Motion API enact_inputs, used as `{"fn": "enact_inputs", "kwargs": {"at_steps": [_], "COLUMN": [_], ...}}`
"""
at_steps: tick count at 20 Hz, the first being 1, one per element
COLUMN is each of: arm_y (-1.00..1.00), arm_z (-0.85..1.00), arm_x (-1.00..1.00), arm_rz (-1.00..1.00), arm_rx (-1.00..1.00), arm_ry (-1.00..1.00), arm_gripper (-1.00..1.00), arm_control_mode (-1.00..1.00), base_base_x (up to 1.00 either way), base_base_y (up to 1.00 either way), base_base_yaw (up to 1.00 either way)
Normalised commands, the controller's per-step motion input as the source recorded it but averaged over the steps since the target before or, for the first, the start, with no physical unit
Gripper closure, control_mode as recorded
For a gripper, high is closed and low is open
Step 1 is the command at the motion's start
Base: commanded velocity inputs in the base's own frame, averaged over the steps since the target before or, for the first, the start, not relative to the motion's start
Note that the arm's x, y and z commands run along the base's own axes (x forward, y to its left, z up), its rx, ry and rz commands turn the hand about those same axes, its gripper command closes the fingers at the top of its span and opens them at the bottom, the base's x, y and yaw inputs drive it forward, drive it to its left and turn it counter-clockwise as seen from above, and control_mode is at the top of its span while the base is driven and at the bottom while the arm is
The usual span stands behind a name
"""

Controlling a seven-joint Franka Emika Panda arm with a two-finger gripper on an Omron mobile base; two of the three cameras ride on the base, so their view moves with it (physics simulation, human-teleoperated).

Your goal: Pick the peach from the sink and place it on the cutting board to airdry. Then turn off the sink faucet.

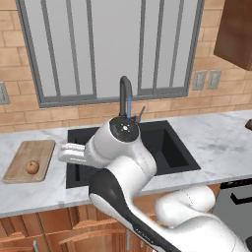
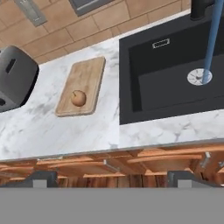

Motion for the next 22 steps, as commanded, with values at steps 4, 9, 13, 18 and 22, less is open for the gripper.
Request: {"fn": "enact_inputs", "kwargs": {"at_steps": [4, 9, 13, 18, 22], "arm_y": [-0.62, -0.57, -0.49, -0.42, -0.30], "arm_z": [0.51, 0.45, 0.36, 0.31, 0.05], "arm_x": [-0.74, -0.54, -0.37, -0.20, -0.14], "arm_rz": [0.18, 0.18, 0.18, 0.18, 0.16], "arm_rx": [-0.02, -0.03, 0.00, 0.01, 0.00], "arm_ry": [-0.05, -0.10, -0.12, -0.10, -0.04], "arm_gripper": [-1.00, -1.00, -1.00, -1.00, -1.00], "arm_control_mode": [-1.00, -1.00, -1.00, -1.00, -1.00], "base_base_x": [0.00, 0.00, 0.00, 0.00, 0.00], "base_base_y": [0.00, 0.00, 0.00, 0.00, 0.00], "base_base_yaw": [0.00, 0.00, 0.00, 0.00, 0.00]}}
